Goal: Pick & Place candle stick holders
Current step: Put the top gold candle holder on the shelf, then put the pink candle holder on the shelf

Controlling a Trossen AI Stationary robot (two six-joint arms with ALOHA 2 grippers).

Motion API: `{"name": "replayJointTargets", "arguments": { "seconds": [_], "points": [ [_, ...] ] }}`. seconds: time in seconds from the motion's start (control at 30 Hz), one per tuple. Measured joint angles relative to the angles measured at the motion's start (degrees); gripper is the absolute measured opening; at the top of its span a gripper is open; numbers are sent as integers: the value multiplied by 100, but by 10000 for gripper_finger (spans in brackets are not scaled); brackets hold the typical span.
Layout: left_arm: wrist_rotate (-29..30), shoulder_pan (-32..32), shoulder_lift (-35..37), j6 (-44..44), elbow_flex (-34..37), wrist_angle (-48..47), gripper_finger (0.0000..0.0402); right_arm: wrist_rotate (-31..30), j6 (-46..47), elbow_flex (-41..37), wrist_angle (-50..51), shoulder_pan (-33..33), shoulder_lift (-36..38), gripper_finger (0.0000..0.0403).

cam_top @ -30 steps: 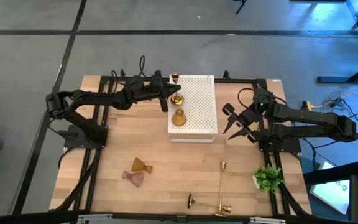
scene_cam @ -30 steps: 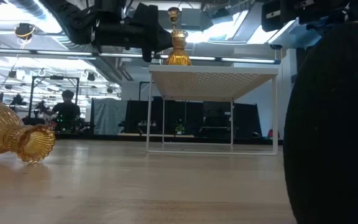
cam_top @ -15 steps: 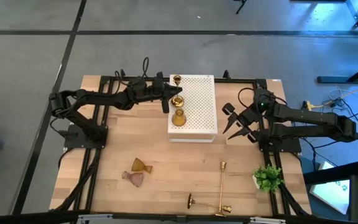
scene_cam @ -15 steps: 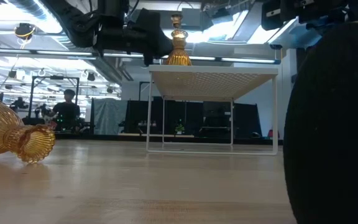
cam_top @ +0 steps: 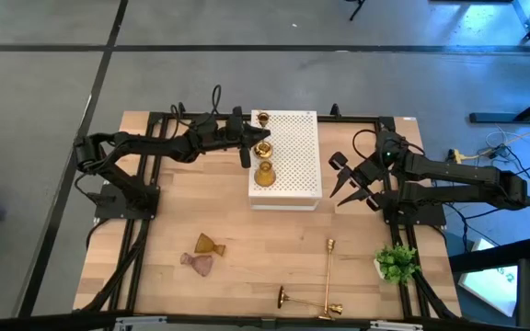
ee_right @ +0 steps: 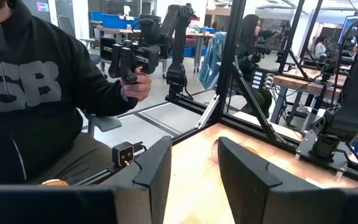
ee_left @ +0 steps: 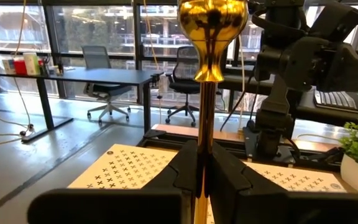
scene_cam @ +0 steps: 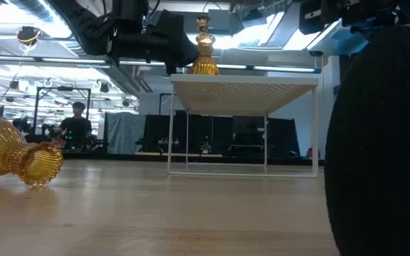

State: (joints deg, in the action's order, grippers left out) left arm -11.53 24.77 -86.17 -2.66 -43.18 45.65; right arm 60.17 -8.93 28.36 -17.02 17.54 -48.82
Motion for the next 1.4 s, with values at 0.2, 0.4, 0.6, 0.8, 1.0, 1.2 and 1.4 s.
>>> {"name": "replayJointTargets", "arguments": {
  "seconds": [0.2, 0.4, 0.6, 0.8, 1.0, 1.2, 1.4],
  "points": [
    [0, 0, -20, 24, 4, -75, 47, -1, 63, 0, 3, 0, 0, 133],
    [69, 0, -20, 72, 4, -40, 78, -1, 63, 0, 46, 0, 0, 133],
    [79, 0, -4, 89, 4, -37, 122, -1, 105, 0, 48, 0, 0, 133],
    [0, -25, 19, -33, 4, -47, 176, -1, 211, 0, 49, 0, 0, 133],
    [46, -26, 184, -101, 9, -204, 219, -1, 212, 0, 54, -2, 0, 133],
    [399, -44, 672, 77, 9, -1036, 243, -1, 256, 0, 70, -8, 0, 133],
    [452, -106, 1302, 55, 7, -2111, 249, -4, 269, 0, 90, -98, 0, 133]
  ]
}}
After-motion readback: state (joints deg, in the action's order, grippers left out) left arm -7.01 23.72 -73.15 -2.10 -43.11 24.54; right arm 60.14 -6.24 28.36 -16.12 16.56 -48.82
